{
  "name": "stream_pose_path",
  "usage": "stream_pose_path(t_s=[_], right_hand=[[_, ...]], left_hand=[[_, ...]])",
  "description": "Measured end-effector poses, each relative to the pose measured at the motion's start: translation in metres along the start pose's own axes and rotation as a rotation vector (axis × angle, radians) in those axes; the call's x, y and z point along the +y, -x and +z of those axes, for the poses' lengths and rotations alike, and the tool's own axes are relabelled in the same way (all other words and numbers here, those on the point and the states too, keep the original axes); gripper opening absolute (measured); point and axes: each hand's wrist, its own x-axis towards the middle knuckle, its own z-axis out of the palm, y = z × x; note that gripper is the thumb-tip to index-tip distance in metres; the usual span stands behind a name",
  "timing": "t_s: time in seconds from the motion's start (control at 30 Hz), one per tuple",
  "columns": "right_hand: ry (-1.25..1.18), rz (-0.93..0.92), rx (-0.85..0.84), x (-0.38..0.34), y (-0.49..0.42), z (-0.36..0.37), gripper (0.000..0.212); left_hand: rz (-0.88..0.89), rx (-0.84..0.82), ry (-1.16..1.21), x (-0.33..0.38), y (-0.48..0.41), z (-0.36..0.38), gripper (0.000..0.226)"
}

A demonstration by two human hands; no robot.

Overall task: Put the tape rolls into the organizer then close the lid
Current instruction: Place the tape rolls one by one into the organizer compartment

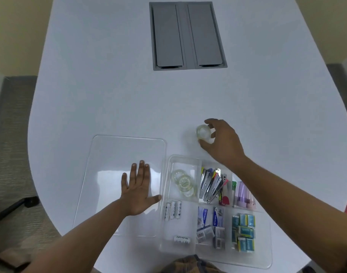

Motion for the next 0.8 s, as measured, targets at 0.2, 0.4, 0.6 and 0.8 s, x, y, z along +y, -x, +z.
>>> stream_pose_path(t_s=[0.2, 0.4, 0.6, 0.8], right_hand=[[-0.043, -0.173, -0.193, -0.023, 0.076, 0.007, 0.059], [0.075, -0.120, -0.340, -0.017, 0.107, 0.033, 0.022], [0.155, -0.153, -0.358, -0.024, 0.113, 0.046, 0.025], [0.243, -0.075, -0.280, -0.019, 0.110, 0.043, 0.027]], left_hand=[[0.006, -0.015, -0.006, -0.001, -0.001, -0.001, 0.113], [0.001, -0.018, -0.015, 0.002, 0.003, -0.004, 0.121], [-0.008, -0.006, -0.024, 0.004, 0.003, -0.003, 0.122], [-0.003, 0.015, -0.026, 0.000, 0.001, 0.000, 0.122]])
